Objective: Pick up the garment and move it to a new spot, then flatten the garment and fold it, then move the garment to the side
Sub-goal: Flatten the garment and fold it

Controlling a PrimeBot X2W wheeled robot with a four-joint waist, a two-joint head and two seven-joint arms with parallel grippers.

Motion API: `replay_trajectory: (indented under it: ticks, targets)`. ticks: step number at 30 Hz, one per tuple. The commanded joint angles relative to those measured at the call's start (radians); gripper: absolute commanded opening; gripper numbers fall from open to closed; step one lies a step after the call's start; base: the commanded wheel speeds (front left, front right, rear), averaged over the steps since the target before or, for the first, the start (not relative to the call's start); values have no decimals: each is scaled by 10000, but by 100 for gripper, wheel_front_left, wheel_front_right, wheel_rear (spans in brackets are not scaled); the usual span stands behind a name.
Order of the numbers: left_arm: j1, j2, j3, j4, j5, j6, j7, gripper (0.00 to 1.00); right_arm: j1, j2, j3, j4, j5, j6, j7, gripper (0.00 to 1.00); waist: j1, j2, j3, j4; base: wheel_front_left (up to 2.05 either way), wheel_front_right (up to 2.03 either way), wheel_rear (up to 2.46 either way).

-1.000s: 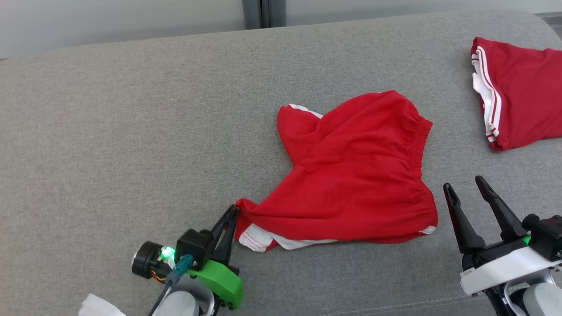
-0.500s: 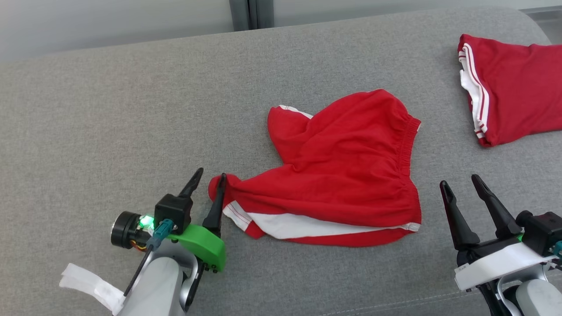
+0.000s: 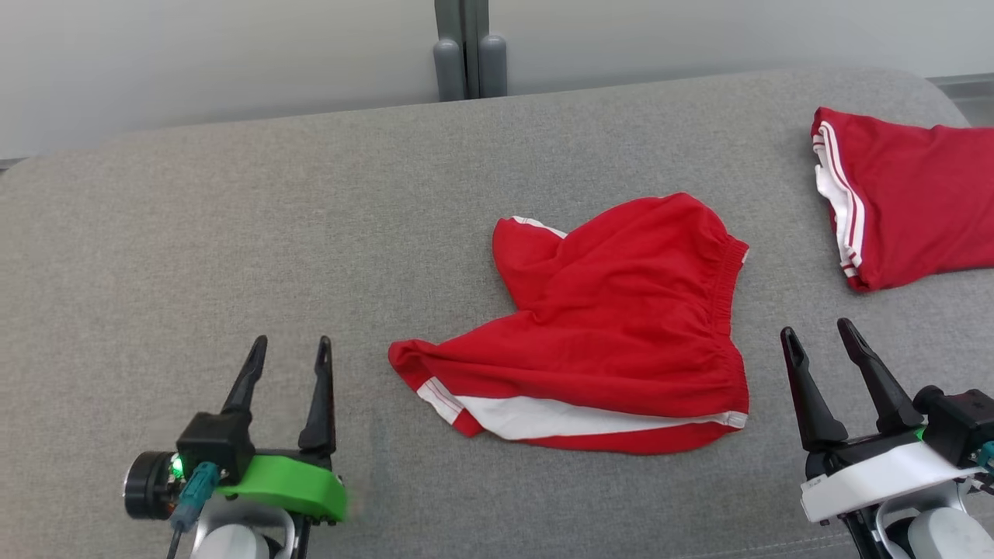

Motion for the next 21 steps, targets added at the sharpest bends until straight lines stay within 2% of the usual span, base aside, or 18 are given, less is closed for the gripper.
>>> replay_trajectory:
  ticks: [1, 10, 21]
  targets:
    - [285, 26, 188, -239, 60, 63, 2, 100, 174, 51, -73, -93, -148, -17, -41, 100, 0, 0, -269, 171, 0, 0, 0]
    - [1470, 20, 1067, -1457, 241, 95, 2, 100, 657, 315, -264, -500, -625, -17, -37, 100, 0, 0, -863, 231, 0, 0, 0]
    - [2196, 13, 1144, -1806, 213, 213, 2, 100, 1253, 511, -272, -886, -1014, -17, -34, 100, 0, 0, -1142, 166, 0, 0, 0]
